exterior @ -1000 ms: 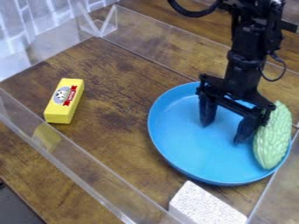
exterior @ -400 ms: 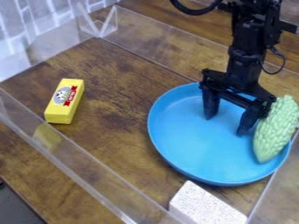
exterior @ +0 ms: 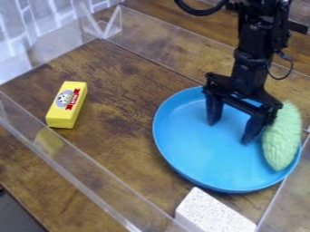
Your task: Put the green object in the blue tray
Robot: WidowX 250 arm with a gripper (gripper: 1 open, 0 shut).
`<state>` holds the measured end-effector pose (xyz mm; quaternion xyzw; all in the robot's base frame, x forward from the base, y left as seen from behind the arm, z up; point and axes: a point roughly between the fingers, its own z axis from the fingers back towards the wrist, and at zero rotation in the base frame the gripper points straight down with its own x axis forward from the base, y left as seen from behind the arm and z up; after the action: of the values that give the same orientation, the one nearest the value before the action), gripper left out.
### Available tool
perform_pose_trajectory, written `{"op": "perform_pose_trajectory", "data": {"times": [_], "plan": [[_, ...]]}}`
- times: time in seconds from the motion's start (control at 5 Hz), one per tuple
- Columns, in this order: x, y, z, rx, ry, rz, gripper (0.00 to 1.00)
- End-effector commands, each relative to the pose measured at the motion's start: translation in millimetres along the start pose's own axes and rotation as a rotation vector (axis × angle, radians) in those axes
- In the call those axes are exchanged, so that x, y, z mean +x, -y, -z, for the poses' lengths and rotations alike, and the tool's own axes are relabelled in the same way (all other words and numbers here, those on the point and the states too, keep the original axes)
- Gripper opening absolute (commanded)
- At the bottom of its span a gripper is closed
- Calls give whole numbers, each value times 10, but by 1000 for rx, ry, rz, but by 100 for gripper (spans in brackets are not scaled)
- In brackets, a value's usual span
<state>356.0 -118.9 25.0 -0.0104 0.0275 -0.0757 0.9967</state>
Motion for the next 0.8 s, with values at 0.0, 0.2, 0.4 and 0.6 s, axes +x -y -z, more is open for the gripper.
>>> {"op": "perform_pose_trajectory", "data": {"times": [0.0,0.2,0.4,0.6], "plan": [[7,-88,-268,8,47,-25,100],[-11,-129,-341,16,48,-32,100],[-27,-168,-422,23,52,-39,100],[-43,-203,-505,30,59,-44,100]]}}
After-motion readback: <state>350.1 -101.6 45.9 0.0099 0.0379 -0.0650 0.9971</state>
